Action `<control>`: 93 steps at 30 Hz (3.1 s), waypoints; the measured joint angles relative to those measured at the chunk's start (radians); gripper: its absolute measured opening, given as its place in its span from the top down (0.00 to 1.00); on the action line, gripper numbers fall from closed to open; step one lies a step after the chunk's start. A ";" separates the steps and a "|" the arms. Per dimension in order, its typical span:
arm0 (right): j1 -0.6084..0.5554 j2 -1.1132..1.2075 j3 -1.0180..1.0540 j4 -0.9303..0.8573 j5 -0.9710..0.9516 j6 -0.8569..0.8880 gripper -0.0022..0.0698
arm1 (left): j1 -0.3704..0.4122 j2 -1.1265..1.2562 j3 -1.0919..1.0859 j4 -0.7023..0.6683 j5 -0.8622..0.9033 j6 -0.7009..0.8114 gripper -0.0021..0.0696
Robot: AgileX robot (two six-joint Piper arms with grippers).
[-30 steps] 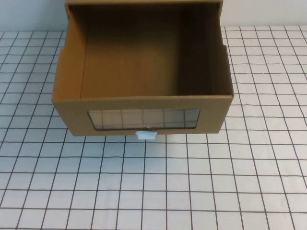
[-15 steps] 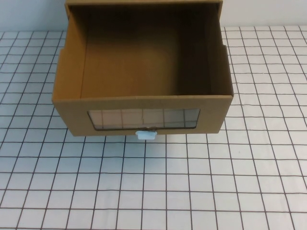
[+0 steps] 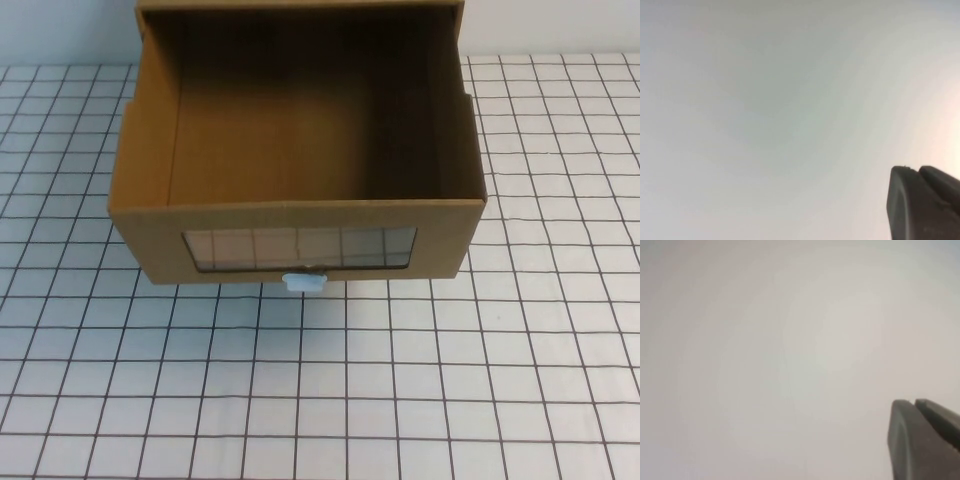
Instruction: Close the shoe box
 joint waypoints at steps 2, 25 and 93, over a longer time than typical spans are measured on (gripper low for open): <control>0.000 0.063 0.000 -0.001 0.161 0.000 0.99 | 0.000 0.068 -0.001 0.002 0.108 0.000 0.98; 0.000 0.492 0.000 0.569 0.759 -0.505 0.99 | 0.000 0.525 -0.165 -0.398 0.590 0.198 0.98; 0.815 0.870 0.182 1.054 0.287 -1.747 0.99 | -0.076 1.318 -0.945 -0.967 1.061 0.514 0.98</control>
